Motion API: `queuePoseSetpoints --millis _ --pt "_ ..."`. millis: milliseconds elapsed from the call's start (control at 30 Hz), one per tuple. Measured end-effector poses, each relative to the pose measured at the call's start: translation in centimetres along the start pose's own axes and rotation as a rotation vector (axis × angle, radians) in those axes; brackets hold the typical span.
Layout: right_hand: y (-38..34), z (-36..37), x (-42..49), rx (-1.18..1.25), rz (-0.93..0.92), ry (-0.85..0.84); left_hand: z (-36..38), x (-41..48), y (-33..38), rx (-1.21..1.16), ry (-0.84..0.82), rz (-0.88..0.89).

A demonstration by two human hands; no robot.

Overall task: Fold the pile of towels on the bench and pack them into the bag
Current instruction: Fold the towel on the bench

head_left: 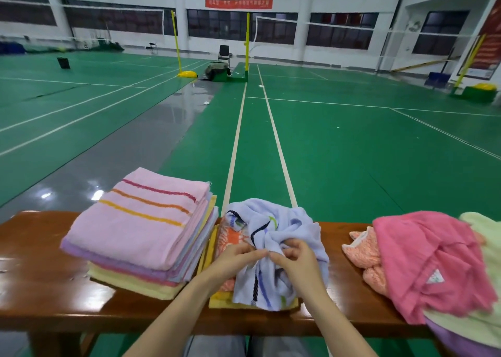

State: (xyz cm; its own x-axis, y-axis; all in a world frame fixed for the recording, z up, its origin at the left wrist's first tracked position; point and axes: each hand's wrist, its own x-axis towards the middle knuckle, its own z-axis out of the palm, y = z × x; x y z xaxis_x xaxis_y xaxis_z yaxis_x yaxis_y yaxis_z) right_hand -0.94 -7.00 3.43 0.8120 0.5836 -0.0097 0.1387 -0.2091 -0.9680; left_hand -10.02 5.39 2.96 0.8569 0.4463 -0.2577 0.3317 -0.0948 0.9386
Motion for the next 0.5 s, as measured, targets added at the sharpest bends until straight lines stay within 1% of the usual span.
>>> queuePoseSetpoints --millis 67,200,300,367,433,500 --pt "-0.6 -0.2 0.1 -0.001 -0.088 -0.001 0.2 0.0 0.0 0.035 -0.003 0.018" --pt "-2.3 -1.3 -0.2 -0.021 -0.226 -0.035 0.3 0.2 0.1 0.010 0.022 -0.009" --pt "-4.0 -4.0 0.7 -0.135 -0.274 -0.042 0.1 0.4 -0.2 0.013 0.035 -0.056" --pt "-5.2 -6.1 1.7 -0.292 -0.281 -0.041 0.0 0.3 -0.2 -0.011 0.031 -0.066" --pt "-6.4 -7.8 2.6 -0.459 -0.229 -0.045 -0.1 0.2 0.1 -0.062 0.026 -0.063" --pt "-7.7 -9.1 3.0 -0.525 -0.162 -0.013 -0.2 -0.3 0.6 -0.122 -0.014 -0.041"
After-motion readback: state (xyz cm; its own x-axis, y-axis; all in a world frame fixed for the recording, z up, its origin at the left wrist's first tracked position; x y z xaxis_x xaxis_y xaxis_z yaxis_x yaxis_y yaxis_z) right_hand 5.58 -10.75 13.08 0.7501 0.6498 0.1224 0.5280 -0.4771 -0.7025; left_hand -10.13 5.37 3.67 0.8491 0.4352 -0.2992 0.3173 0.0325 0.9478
